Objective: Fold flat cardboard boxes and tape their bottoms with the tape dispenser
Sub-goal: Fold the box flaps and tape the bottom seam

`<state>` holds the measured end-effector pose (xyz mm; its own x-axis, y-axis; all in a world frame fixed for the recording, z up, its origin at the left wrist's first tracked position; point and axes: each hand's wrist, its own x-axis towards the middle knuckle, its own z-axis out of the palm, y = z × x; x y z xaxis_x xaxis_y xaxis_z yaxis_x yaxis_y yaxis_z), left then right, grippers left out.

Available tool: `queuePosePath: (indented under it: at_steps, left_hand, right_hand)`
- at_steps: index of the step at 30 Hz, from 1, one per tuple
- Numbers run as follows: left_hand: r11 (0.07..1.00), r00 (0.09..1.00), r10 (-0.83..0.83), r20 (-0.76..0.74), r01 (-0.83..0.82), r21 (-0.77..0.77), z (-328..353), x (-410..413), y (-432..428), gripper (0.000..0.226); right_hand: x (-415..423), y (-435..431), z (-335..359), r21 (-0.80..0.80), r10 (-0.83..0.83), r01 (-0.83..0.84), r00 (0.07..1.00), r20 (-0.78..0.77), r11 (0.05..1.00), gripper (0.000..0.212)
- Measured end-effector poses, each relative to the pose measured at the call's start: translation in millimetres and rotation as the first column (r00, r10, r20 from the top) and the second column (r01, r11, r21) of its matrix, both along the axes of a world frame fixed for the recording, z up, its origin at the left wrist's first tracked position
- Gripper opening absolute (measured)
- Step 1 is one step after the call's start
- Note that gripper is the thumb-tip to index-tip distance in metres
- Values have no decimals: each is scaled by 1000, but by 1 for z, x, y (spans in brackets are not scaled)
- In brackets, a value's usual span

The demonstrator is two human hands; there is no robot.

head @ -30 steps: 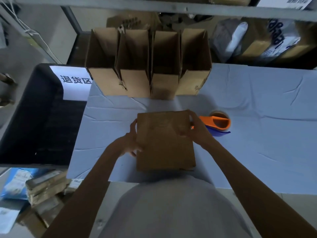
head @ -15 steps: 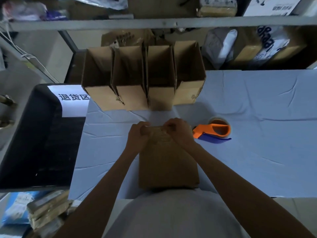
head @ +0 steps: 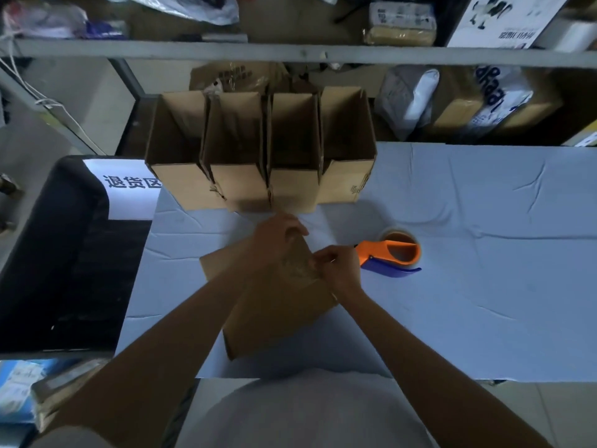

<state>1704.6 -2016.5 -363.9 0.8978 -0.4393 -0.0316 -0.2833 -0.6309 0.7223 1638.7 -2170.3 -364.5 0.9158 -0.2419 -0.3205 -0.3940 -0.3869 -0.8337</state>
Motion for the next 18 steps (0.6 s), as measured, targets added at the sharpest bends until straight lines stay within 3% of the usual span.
queuePosePath:
  at_steps: [6, 9, 15, 18]
  left_hand:
    - [997, 995, -77, -65, 76, -20, -5, -3, 8, 30]
    - [993, 993, -104, -62, 107, 45, -2, -5, 6, 34]
    - [989, 995, -59, -85, 70, 129, 0, -5, -2, 14]
    - [984, 994, -75, -80, 86, 155, 1, -5, -6, 15]
  right_hand:
    - [-7, -4, -6, 79, -9, 8, 1000, 13, 997, 9]
    - [-8, -7, -9, 76, 21, -25, 999, 44, 997, 9]
    - [-18, -13, -13, 160, 14, -17, 1000, 20, 987, 9]
    - [-25, -16, -15, 168, 42, -42, 999, 5, 985, 7]
